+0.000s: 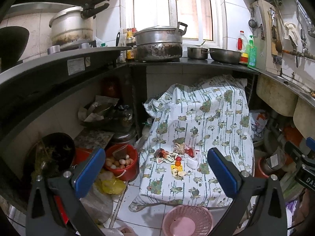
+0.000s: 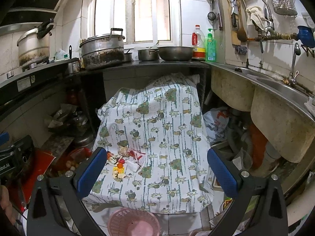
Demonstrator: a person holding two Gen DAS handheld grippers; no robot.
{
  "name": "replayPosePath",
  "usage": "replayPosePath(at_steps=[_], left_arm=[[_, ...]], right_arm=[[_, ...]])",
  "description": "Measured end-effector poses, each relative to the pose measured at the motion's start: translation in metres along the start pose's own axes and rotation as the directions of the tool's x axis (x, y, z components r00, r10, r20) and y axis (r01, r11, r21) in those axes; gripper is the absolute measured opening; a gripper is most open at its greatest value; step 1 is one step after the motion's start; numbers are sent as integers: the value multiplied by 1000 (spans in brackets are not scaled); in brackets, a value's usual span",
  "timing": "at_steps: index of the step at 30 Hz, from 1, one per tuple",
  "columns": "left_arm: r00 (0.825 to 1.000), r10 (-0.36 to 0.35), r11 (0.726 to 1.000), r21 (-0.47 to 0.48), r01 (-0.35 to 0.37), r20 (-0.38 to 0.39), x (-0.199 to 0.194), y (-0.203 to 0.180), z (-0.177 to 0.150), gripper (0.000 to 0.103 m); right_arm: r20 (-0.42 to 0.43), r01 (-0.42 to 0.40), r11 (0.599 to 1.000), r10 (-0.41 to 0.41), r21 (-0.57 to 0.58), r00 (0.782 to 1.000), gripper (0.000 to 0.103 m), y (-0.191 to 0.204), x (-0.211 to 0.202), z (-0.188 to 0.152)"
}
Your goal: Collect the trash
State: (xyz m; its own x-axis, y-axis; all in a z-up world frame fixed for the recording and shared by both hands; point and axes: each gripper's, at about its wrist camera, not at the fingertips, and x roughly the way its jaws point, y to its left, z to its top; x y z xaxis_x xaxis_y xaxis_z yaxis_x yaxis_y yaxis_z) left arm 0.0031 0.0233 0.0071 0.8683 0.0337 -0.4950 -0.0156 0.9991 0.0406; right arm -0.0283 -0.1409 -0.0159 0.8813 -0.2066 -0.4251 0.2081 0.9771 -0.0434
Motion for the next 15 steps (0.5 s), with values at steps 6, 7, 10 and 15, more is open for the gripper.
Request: replayPosePath(at_steps=[6, 7, 10, 15], left_arm=[[1000, 3, 1000, -3, -3, 8, -1, 0, 1, 103], [1000, 4, 1000, -4, -3, 11, -2, 0, 0, 103], [1000, 2, 1000, -4, -2, 12, -2, 0, 0, 103], [1000, 13, 1000, 1, -13, 24, -5, -2, 1, 103]], right_arm=[[0, 10, 1000, -10, -3, 1000, 103, -1, 1, -1], [1, 10, 1000, -10, -5, 1000, 103, 0, 1, -1], [3, 16, 1000, -16, -8, 1000, 103, 0, 1, 0], [17, 28, 1000, -28, -14, 999, 103, -2, 1, -1]])
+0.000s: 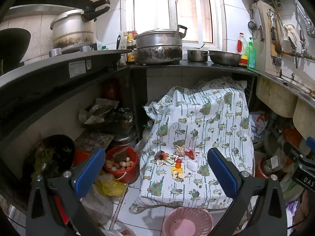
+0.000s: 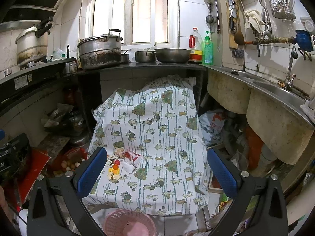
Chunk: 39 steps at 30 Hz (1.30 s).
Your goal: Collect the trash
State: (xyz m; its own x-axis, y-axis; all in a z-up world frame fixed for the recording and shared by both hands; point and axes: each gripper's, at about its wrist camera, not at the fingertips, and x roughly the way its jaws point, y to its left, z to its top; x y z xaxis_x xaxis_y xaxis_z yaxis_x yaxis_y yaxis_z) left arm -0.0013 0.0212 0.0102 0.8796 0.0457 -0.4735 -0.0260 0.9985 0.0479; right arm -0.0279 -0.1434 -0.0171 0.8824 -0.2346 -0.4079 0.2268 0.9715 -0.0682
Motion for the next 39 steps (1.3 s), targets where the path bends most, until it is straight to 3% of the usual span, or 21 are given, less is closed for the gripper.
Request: replayPosePath(at_steps=[8, 26, 32, 39], left_arm=[[999, -36, 999, -12, 36, -8, 0, 3, -1, 103], [1000, -10, 1000, 8, 10, 5, 0, 1, -3, 103], [998, -55, 998, 7, 55, 12, -6, 1, -3, 103], [997, -59, 998, 9, 59, 44, -11, 1, -3, 103]], right_arm=[[4, 5, 1000, -5, -1, 1000, 103, 0, -2, -1], [3, 4, 1000, -4, -1, 1000, 103, -2, -1, -2], [3, 5, 1000, -5, -6, 1000, 103, -2, -1, -3], [1, 3, 1000, -3, -3, 1000, 103, -1, 0, -2]])
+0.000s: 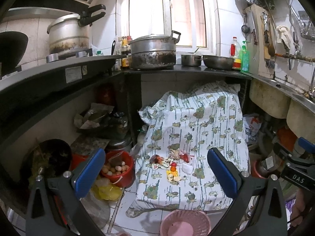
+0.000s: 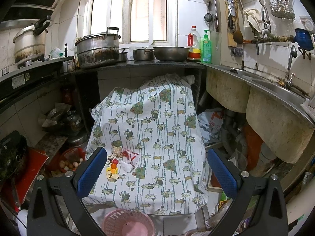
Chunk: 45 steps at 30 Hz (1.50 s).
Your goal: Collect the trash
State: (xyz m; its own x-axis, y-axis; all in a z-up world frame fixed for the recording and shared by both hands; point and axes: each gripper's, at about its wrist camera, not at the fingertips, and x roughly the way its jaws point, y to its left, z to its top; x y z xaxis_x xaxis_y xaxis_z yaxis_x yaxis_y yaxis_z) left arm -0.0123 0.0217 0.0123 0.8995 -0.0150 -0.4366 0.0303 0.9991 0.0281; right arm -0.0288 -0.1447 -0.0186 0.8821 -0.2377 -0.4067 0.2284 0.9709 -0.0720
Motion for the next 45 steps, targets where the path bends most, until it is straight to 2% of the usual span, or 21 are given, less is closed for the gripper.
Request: replayPosePath(at_steps=[13, 19, 24, 25, 27, 29, 30, 31, 32, 33, 35, 38, 40, 41, 42, 44, 45], left_arm=[[999, 23, 1000, 19, -23, 29, -4, -3, 0, 103], [999, 8, 1000, 8, -8, 39, 1, -3, 0, 103], [999, -47, 999, 24, 47, 8, 30, -10, 14, 103], [999, -43, 999, 27, 43, 14, 36, -11, 16, 103], [996, -48, 998, 47, 45, 76, 48, -12, 14, 103], [993, -28, 999, 35, 24, 119, 60, -8, 8, 103], [992, 5, 1000, 17, -8, 124, 68, -5, 5, 103], [990, 47, 999, -4, -46, 132, 79, -2, 0, 103], [989, 57, 998, -8, -56, 134, 89, 1, -3, 103], [992, 50, 999, 1, -50, 120, 105, 3, -8, 103], [1000, -19, 1000, 20, 18, 23, 145, 7, -20, 103], [992, -14, 1000, -26, 11, -124, 201, 18, -44, 103], [974, -62, 997, -55, 51, -218, 234, 23, -59, 103], [956, -101, 993, -85, 81, -274, 255, 27, -68, 103], [942, -121, 990, -107, 92, -313, 270, 28, -73, 103], [905, -153, 984, -144, 104, -396, 305, 27, -83, 100], [891, -166, 982, -153, 110, -422, 320, 24, -87, 96]], right_arm=[[8, 3, 1000, -3, 10, 1000, 103, -3, -3, -3], [20, -6, 1000, 5, 19, 1000, 103, -6, -2, -5], [-22, -24, 1000, 24, 11, 999, 103, -2, 22, 3], [-29, -28, 1000, 29, 12, 999, 101, -2, 27, 6], [-50, -27, 999, 28, 23, 998, 96, -3, 42, 6], [-73, -22, 1000, 22, 7, 997, 95, -3, 59, 4], [-90, -29, 1000, 29, -4, 996, 95, -2, 69, 1], [-105, -49, 999, 47, -16, 993, 93, -1, 79, -2], [-124, -73, 997, 69, -27, 990, 92, 1, 90, -6], [-135, -84, 996, 80, -29, 988, 92, 2, 97, -9], [-145, -95, 995, 92, -13, 985, 92, 2, 123, -25], [-142, -86, 996, 85, -1, 986, 92, 0, 154, -46], [-153, -41, 999, 40, -5, 987, 92, -1, 177, -63], [-172, -19, 1000, 17, -14, 985, 90, -3, 188, -69], [-195, -7, 1000, 3, -21, 981, 86, -5, 200, -74], [-248, 10, 1000, -14, -18, 969, 72, -11, 220, -82], [-281, 30, 999, -33, -17, 959, 69, -11, 232, -85]])
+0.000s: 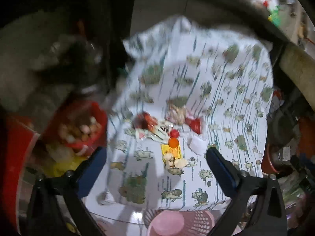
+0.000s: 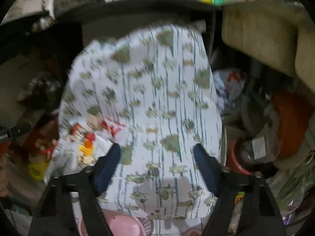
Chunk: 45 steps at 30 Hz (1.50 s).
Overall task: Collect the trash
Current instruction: 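Lower both tools toward the trash pile on the patterned cloth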
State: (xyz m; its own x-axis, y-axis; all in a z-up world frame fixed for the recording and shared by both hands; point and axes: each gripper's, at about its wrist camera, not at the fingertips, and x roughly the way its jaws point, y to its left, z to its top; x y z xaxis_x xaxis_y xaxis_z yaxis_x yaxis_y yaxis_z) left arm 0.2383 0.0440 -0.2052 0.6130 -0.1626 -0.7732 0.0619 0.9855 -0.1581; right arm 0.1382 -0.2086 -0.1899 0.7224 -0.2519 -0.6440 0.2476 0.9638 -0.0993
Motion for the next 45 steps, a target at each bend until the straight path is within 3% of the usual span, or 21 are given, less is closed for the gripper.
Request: replayPosePath(at_steps=[2, 5, 8, 10, 12, 15, 18, 21, 22, 25, 28, 31, 34, 38, 40, 42, 45], left_arm=[[998, -4, 1000, -8, 3, -70, 29, -4, 4, 93], [981, -2, 1000, 12, 4, -192, 75, -17, 6, 80], [937, -44, 999, -27, 37, -346, 121, -23, -2, 67], [914, -37, 999, -33, 26, -404, 139, -22, -5, 58], [903, -20, 999, -35, 6, -430, 155, -22, -7, 53], [887, -69, 995, -92, 30, -456, 168, -19, -11, 52], [855, -131, 988, -133, 73, -502, 176, -23, -18, 52], [859, -72, 996, -78, 38, -506, 182, -31, -21, 50], [859, -64, 997, -77, 29, -508, 185, -30, -21, 41], [835, -105, 991, -123, 45, -540, 194, -25, -26, 30], [837, -86, 994, -100, 38, -540, 194, -24, -26, 27], [850, -25, 999, -35, 7, -527, 193, -27, -24, 22], [847, -38, 999, -34, 24, -530, 193, -27, -22, 18], [851, -58, 998, -48, 38, -522, 188, -26, -15, 9], [868, -59, 998, -56, 36, -493, 178, -24, -14, 7], [874, -39, 999, -40, 23, -484, 167, -22, -12, 7], [881, -6, 1000, 2, 7, -473, 154, -15, -7, 10]], right_arm=[[-51, 20, 999, -19, 28, 999, 66, -2, 19, 2], [-110, 30, 998, -24, 49, 994, 64, -1, 45, 4], [-159, 9, 1000, -8, 5, 987, 55, 7, 63, 7], [-215, -43, 999, 39, -11, 976, 51, 16, 77, 16], [-253, -79, 997, 79, 9, 964, 48, 22, 89, 27], [-305, -195, 979, 201, 53, 931, 47, 34, 112, 37], [-324, -212, 973, 231, 93, 917, 48, 39, 135, 25], [-392, -253, 949, 310, 190, 866, 48, 37, 164, 14], [-400, -265, 936, 339, 231, 851, 48, 35, 173, 12], [-411, -218, 936, 320, 276, 854, 48, 32, 191, 7], [-406, -217, 944, 305, 249, 862, 48, 41, 203, 7], [-410, -289, 934, 352, 208, 841, 48, 56, 207, 11], [-421, -358, 922, 387, 150, 820, 51, 75, 209, 14], [-407, -337, 929, 369, 151, 836, 61, 87, 216, 15], [-434, -349, 927, 373, 138, 820, 61, 90, 222, 12], [-440, -346, 925, 380, 158, 814, 61, 86, 221, 9], [-450, -380, 903, 429, 199, 783, 61, 77, 218, 12]])
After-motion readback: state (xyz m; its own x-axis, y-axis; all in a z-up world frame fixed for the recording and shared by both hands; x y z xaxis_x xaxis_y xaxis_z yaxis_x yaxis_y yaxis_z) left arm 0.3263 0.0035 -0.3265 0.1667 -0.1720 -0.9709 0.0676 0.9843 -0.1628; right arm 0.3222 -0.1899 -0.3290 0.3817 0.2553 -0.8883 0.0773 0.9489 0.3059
